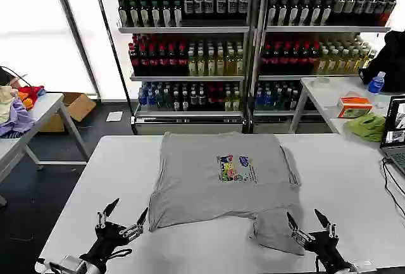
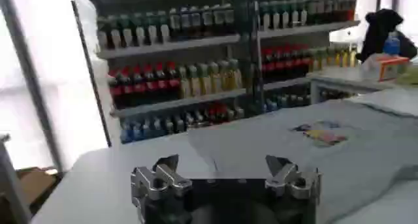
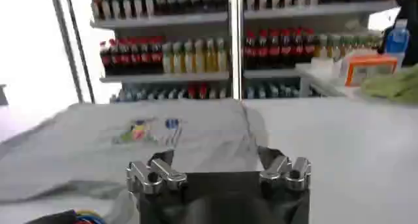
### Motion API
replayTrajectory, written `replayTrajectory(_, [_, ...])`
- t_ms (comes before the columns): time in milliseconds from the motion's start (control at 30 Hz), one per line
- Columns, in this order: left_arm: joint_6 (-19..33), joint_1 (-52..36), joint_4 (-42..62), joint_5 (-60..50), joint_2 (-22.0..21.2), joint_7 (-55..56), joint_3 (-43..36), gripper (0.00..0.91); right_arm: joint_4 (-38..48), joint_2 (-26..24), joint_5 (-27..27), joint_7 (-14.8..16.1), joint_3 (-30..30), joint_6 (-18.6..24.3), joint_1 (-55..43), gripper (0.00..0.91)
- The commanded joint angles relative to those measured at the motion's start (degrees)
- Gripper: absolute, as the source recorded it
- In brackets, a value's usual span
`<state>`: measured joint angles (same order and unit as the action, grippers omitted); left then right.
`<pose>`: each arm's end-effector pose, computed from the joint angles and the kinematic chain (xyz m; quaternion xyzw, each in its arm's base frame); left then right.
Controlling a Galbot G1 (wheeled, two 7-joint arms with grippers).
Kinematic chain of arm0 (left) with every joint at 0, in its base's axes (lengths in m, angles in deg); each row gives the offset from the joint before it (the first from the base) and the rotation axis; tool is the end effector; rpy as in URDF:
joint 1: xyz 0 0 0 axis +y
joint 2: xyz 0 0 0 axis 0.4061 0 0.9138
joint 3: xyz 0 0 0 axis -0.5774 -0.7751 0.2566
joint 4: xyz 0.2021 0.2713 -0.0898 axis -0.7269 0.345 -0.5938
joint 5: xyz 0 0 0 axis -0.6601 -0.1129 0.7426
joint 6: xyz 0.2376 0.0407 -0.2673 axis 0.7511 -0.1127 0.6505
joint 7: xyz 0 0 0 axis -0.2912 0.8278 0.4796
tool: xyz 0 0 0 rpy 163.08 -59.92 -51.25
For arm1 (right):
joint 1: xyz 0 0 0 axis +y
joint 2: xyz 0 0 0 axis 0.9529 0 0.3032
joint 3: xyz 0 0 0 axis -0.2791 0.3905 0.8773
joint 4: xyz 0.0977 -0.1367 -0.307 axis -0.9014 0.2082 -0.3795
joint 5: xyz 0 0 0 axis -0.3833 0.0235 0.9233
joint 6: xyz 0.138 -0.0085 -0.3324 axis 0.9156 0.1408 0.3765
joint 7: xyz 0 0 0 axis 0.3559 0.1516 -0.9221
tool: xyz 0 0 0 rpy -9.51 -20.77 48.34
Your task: Fold and organize the clothes.
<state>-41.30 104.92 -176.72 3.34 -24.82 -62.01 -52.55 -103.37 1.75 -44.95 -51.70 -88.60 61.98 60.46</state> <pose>0.1537 0.0758 -0.2602 -0.1415 -0.9780 -0.0593 0.1412 0.1359 -0.1063 -0.2755 0.0422 -0.9778 -0.0079 0.2049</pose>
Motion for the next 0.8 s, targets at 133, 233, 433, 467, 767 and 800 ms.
replayTrajectory(133, [-13.02, -5.46, 3.35, 7.26, 6.59, 0.28, -7.34, 0.907, -0.89, -0.22, 1.02, -4.26, 0.6, -10.63, 0.09, 0.907])
replayTrajectory(233, [-13.55, -7.13, 4.31, 8.92, 5.81, 2.15, -8.31, 0.907, -0.55, 0.29, 0.51, -4.87, 1.05, -11.43, 0.0, 0.907])
replayTrajectory(433, [-13.33, -8.68, 6.21, 8.81, 4.65, 2.5, -9.44, 0.907, 0.05, 1.6, -1.31, -5.21, 3.2, -10.64, -0.94, 0.907])
replayTrajectory(467, [-13.3, -8.93, 6.53, 8.8, 4.38, 2.53, -9.73, 0.907, 0.05, 1.7, -1.29, -5.39, 3.6, -10.75, -1.17, 0.907])
replayTrajectory(767, [-12.44, -10.96, 9.71, 6.91, 1.99, 3.13, -11.14, 0.897, 0.11, 1.86, 0.46, -4.33, 5.54, -10.49, -0.05, 0.0])
replayTrajectory(800, [-11.69, -11.24, 10.42, 5.09, 1.9, 3.07, -11.21, 0.856, 0.11, 1.86, 0.66, -3.82, 5.74, -9.92, 0.35, 0.0])
